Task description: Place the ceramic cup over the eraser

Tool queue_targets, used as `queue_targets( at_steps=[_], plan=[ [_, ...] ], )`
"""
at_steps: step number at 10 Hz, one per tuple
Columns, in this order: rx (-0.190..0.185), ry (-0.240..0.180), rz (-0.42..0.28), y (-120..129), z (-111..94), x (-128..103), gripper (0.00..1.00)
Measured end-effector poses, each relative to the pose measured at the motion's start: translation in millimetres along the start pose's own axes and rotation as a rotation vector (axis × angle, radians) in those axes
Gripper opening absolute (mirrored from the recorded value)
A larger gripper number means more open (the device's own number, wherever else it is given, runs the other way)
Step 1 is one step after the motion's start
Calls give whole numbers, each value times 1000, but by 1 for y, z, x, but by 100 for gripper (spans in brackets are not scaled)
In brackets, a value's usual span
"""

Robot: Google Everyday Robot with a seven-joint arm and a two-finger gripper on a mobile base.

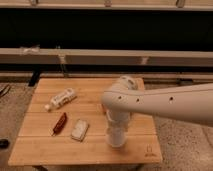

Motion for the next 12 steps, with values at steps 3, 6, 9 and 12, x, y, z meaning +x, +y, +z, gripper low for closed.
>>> queue_targets(
  at_steps=[3,6,9,12],
  plan=[
    [15,5,8,-1,9,-3,71],
    [7,5,17,8,17,-10,80],
    [-12,5,39,15,25,-18,80],
    [-7,-5,71,10,27,-26,80]
  ],
)
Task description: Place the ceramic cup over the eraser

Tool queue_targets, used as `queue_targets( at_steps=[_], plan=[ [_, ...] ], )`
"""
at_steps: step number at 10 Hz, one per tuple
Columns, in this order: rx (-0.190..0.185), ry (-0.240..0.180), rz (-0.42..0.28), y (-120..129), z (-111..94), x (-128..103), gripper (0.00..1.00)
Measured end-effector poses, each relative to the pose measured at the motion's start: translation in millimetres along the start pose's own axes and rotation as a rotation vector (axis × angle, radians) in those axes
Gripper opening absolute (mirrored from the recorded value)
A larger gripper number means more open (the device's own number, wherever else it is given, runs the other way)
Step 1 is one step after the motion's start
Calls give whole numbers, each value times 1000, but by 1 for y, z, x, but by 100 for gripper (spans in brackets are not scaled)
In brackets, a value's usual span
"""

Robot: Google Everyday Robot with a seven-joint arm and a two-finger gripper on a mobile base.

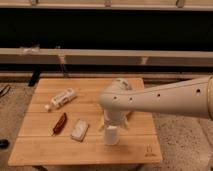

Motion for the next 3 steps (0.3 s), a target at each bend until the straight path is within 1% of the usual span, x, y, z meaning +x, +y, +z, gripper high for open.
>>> queue_targets(
  at_steps=[3],
  plan=[
    [0,2,2,-1,1,0,80]
  ],
)
